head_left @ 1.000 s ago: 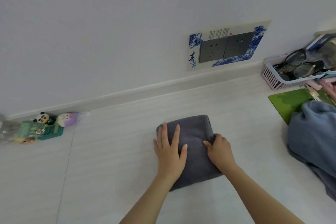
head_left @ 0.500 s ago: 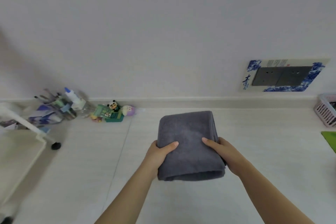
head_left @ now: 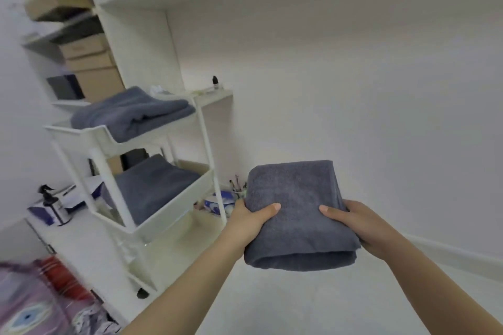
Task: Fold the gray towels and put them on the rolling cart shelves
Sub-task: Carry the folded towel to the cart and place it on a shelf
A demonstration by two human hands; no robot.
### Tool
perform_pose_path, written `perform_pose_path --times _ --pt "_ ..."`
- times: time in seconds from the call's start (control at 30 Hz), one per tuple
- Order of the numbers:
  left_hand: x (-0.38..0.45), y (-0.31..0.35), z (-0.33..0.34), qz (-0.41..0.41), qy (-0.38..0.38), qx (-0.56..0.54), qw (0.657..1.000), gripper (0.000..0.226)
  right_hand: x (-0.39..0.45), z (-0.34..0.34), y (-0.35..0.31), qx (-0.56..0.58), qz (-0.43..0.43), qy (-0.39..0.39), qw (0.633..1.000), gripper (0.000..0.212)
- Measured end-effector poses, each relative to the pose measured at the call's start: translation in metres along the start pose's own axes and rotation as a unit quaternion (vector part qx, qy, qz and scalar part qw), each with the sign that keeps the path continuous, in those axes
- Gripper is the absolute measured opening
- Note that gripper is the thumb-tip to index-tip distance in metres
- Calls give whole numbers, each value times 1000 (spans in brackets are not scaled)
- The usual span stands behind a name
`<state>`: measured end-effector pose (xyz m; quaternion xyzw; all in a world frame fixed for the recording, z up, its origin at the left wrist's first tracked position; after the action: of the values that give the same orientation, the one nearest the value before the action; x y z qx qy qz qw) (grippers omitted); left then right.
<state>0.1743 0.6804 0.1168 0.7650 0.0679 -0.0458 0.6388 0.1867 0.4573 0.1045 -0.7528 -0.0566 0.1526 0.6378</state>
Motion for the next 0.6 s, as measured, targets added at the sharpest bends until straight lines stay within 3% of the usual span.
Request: perform_pose_path --times 0.23,0.33,0.4,0.5,0.6 --pt "-7 21 -104 49 85 -63 993 67 58 77 -71 -8 -19 -73 997 39" --pt "-4 20 -136 72 139 -84 984 74 88 108 -89 12 -9 -99 995 44" --pt "-1 21 -152 110 192 -109 969 66 108 127 -100 28 -3 -119 993 45" --pt "8 23 -166 123 252 -163 946 36 137 148 -116 43 8 -170 984 29" --pt "19 18 -178 115 320 -166 926 58 168 164 -130 50 -2 -223 974 15"
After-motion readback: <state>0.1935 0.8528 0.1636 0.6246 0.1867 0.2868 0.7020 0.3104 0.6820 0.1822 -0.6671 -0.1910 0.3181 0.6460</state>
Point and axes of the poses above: each hand's wrist, its own x-axis towards the middle knuckle, its own z-axis out of the palm, y = z × x, the point moved 2 cm from there along x, towards the middle knuckle, and after that the axes turned 5 degrees about -y, right-handed, at the moved point
